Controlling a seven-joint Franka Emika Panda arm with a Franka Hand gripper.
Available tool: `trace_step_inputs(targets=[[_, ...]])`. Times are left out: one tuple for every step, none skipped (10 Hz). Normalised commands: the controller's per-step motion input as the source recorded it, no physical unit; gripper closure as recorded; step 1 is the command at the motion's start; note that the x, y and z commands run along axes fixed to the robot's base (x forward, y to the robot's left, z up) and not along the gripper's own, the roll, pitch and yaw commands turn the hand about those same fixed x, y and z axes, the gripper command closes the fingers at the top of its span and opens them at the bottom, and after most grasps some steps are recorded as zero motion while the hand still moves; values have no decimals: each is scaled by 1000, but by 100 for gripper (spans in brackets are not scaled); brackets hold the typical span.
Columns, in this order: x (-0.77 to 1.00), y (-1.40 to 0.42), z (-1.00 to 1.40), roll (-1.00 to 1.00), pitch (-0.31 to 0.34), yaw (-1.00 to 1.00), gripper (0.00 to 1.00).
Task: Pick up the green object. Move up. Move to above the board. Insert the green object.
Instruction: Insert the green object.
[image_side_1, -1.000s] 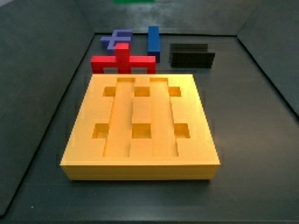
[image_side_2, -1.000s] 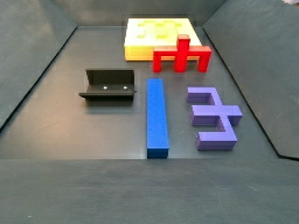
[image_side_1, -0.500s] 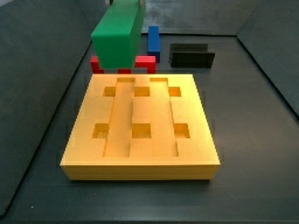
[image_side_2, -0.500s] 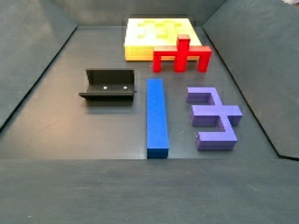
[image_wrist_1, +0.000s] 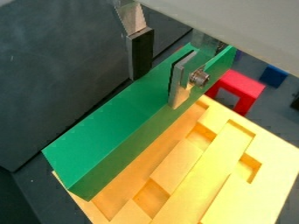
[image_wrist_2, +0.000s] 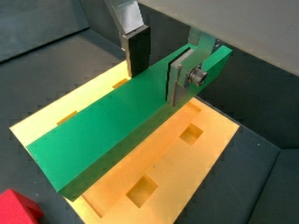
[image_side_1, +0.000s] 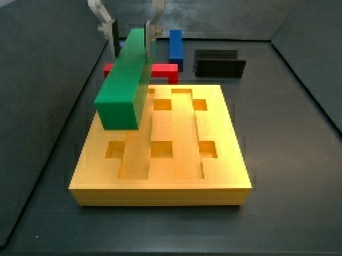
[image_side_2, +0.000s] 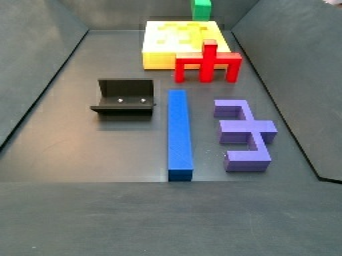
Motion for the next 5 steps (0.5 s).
trace_step_inputs(targets=[[0,-143,-634,143,19,149,100],[0,-134,-529,180,41,140,100],[0,-191,-400,197,14,117,100],[0,-194,-337,263,44,109,100],[57,-171,-309,264,36,106,100]])
